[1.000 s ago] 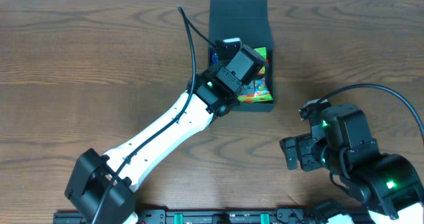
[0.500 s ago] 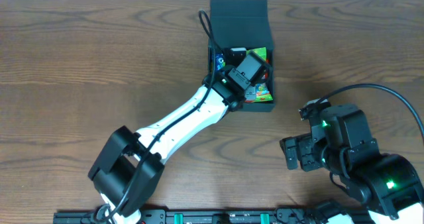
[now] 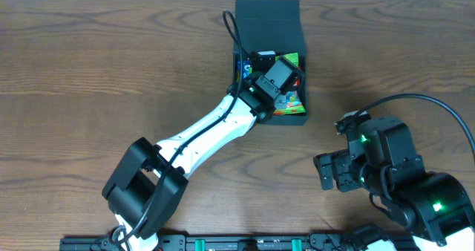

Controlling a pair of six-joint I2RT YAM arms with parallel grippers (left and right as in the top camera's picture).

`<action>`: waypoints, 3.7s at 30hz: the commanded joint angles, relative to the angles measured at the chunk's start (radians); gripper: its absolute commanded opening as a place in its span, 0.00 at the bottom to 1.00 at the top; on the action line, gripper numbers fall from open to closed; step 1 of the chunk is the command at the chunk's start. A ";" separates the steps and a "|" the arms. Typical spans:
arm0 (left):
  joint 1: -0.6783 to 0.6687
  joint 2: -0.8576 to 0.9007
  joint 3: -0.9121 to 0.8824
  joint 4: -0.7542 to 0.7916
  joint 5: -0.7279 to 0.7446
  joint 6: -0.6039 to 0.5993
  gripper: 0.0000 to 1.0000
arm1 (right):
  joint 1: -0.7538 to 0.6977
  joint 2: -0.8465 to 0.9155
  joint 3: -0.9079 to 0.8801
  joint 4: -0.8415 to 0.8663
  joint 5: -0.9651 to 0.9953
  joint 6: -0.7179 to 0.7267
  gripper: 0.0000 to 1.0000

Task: Pack container
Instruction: 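Carry the Mars bar over the box and lower it inside, then release the Mars bar and move the left gripper to the lid, then grasp the box lid edge with the left gripper and swing it closed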

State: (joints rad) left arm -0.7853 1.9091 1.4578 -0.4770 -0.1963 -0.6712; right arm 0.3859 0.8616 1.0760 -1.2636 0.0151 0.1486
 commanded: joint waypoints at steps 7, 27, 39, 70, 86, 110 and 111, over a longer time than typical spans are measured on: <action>0.018 0.050 0.014 0.002 -0.034 0.022 0.06 | 0.014 -0.005 0.001 0.001 -0.004 0.000 0.99; 0.022 0.039 0.016 0.007 -0.069 0.022 0.41 | 0.014 -0.005 0.001 0.004 -0.004 0.000 0.99; 0.022 -0.136 0.031 -0.011 -0.066 0.067 0.78 | 0.014 -0.005 0.001 0.003 -0.004 0.000 0.99; 0.521 0.273 0.542 0.024 0.796 -0.006 0.96 | 0.014 -0.005 0.001 0.015 0.008 -0.008 0.99; 0.576 0.579 0.758 -0.039 0.840 -0.053 0.96 | 0.014 -0.005 0.000 0.027 0.023 -0.008 0.99; 0.472 0.672 0.757 0.070 0.927 0.039 0.96 | 0.014 0.034 -0.011 0.033 0.034 -0.008 0.99; 0.470 0.672 0.757 0.082 0.927 0.046 0.96 | 0.014 0.033 -0.011 0.033 0.034 -0.008 0.99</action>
State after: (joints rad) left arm -0.3092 2.5660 2.1944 -0.4141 0.7006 -0.6773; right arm 0.3859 0.8948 1.0760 -1.2324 0.0345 0.1482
